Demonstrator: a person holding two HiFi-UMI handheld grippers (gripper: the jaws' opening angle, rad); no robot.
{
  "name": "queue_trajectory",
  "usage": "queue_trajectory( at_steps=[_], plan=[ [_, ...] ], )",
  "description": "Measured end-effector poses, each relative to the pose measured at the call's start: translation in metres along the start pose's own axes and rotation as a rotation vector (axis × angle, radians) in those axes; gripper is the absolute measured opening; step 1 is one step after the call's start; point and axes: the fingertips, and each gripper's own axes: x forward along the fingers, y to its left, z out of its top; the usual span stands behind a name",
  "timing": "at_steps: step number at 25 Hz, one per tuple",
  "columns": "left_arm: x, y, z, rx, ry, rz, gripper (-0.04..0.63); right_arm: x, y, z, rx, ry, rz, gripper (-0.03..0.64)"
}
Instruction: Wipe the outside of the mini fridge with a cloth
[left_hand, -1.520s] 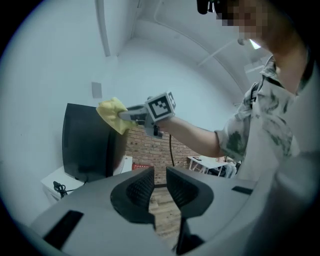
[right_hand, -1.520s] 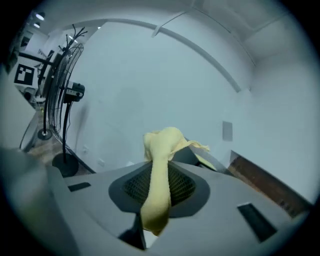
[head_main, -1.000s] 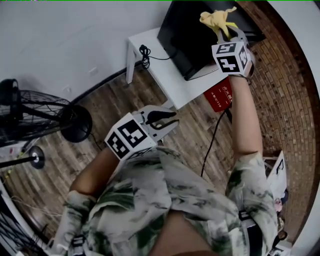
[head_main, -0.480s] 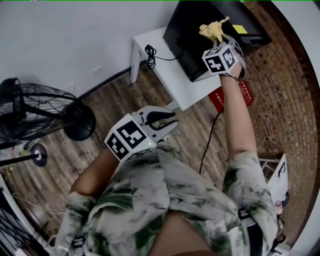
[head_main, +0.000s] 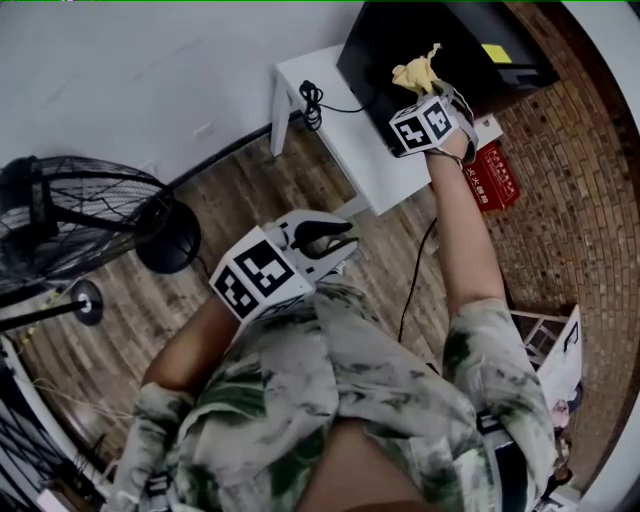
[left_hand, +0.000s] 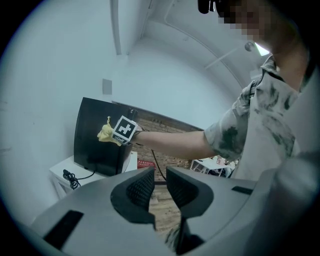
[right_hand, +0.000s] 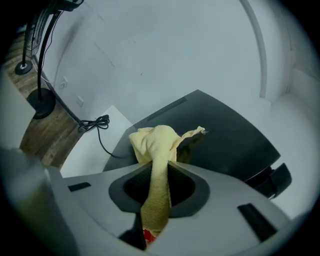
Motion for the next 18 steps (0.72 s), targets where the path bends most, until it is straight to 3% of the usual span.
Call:
queue_trajectory(
  at_steps=[18],
  plan=[
    [-0.019, 0.028, -0.029, -0.059, 0.042, 0.041, 0.086, 0.067, 0.114, -0.039, 0.01, 0.131, 0.154, 0.086]
  ],
)
